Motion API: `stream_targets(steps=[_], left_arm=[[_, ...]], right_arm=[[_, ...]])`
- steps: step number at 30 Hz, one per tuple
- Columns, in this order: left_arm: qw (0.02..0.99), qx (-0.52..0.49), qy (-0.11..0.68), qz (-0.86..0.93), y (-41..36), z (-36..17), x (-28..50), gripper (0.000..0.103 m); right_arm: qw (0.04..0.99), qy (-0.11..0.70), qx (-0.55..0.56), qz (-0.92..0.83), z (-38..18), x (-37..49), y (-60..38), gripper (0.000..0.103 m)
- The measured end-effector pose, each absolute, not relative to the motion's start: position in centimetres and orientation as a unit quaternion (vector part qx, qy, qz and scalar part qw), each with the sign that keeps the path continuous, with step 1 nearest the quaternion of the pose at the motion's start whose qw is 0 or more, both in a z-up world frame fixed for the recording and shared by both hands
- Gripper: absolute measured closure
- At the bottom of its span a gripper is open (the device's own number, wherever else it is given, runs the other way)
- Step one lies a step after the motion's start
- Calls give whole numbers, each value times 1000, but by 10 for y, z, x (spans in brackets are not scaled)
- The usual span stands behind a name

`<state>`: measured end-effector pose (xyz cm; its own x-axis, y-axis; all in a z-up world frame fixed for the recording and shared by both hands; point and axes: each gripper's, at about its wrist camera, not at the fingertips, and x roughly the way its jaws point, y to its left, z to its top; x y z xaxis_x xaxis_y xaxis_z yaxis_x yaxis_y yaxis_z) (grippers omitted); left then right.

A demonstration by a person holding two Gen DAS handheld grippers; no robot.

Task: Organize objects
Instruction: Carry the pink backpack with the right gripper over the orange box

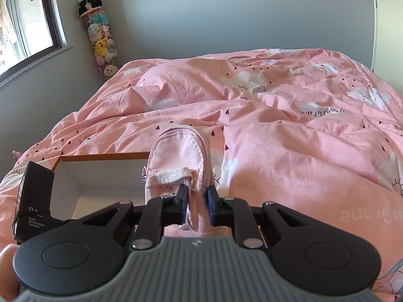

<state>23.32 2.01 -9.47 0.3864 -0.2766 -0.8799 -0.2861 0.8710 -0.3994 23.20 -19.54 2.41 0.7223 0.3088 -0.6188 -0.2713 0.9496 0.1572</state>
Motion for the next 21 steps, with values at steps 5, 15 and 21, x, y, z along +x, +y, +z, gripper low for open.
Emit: stream_targets(steps=[5,15,21], left_arm=[[782,-228,580,-1,17,-96,232,70],[756,-238,609,-38,7,-111,225,83],[756,-258,598,-65,16,-105,214,86]], right_arm=[[927,339,24,161,24,229,-194,86],[924,346,22,163,22,228,-196,86],[917,360,31,171,22,229,-199,86]])
